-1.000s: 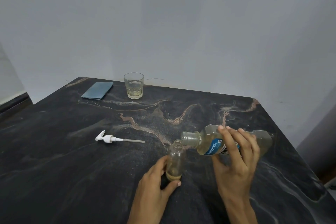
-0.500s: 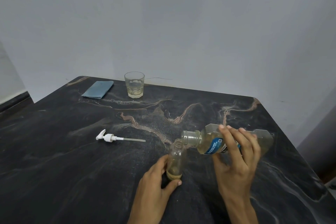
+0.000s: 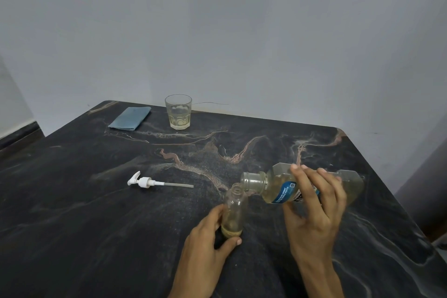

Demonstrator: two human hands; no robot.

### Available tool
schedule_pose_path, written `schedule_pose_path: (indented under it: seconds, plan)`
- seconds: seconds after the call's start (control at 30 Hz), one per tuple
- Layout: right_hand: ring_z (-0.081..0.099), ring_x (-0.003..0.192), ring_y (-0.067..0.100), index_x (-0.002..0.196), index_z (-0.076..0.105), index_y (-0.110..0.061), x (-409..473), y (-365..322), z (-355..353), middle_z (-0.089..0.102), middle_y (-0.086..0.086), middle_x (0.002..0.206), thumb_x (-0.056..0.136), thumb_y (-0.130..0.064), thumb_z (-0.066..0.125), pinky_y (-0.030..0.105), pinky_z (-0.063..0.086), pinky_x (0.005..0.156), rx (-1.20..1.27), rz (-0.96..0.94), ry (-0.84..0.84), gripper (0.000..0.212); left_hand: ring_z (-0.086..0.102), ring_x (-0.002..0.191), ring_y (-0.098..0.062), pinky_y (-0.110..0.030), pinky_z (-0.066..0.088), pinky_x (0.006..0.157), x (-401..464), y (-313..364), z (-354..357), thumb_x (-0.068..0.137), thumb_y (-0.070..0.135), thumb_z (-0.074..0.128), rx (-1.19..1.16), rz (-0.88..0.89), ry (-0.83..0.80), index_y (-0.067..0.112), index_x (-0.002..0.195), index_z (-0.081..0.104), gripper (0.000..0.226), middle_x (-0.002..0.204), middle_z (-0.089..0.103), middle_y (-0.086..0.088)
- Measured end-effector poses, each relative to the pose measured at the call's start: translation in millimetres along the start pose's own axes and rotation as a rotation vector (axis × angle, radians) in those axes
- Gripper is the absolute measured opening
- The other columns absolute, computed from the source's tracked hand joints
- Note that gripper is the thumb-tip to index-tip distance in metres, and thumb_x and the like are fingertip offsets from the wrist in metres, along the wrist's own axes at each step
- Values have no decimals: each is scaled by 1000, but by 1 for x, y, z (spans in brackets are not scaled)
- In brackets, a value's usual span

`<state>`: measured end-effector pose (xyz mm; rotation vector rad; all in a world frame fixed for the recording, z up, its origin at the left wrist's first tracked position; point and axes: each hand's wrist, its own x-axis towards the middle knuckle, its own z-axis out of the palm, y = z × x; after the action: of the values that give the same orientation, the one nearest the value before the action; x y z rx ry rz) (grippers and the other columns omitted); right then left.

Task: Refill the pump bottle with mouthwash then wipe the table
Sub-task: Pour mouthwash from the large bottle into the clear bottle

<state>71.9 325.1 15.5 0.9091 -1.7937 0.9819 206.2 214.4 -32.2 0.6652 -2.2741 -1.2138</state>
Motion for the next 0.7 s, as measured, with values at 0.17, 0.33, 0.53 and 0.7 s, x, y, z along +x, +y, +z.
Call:
schedule_pose_path:
  seconds: [0.17,0.33,0.53,0.7]
  plan:
    - [43,114,26,123,48,-19,0,0,0,49,-1,117,54,11,85,27,17,115,-5,-5,-2,84,57,106,10,-24,47,97,0,1,0,72,23,79,-8,-1,-7,57,107,42,61,112,63,23]
    - [43,114,25,122,49,-19,0,0,0,49,-1,117,54,13,85,32,21,113,-8,-10,-2,84,57,106,11,-24,47,97,0,1,-1,72,23,79,-6,-2,-4,56,107,43,60,111,64,22]
    - [43,115,26,123,48,-18,-1,1,0,49,-1,117,54,12,84,33,21,113,-13,-14,-4,84,57,108,9,-25,47,98,0,1,0,72,23,79,1,-7,-5,58,108,41,62,113,64,21]
    - [43,115,26,123,48,-19,0,1,0,49,-1,117,54,12,85,34,21,113,-14,-13,-5,84,57,109,7,-28,47,98,0,1,-1,73,24,79,7,-13,-12,59,108,40,62,114,64,20]
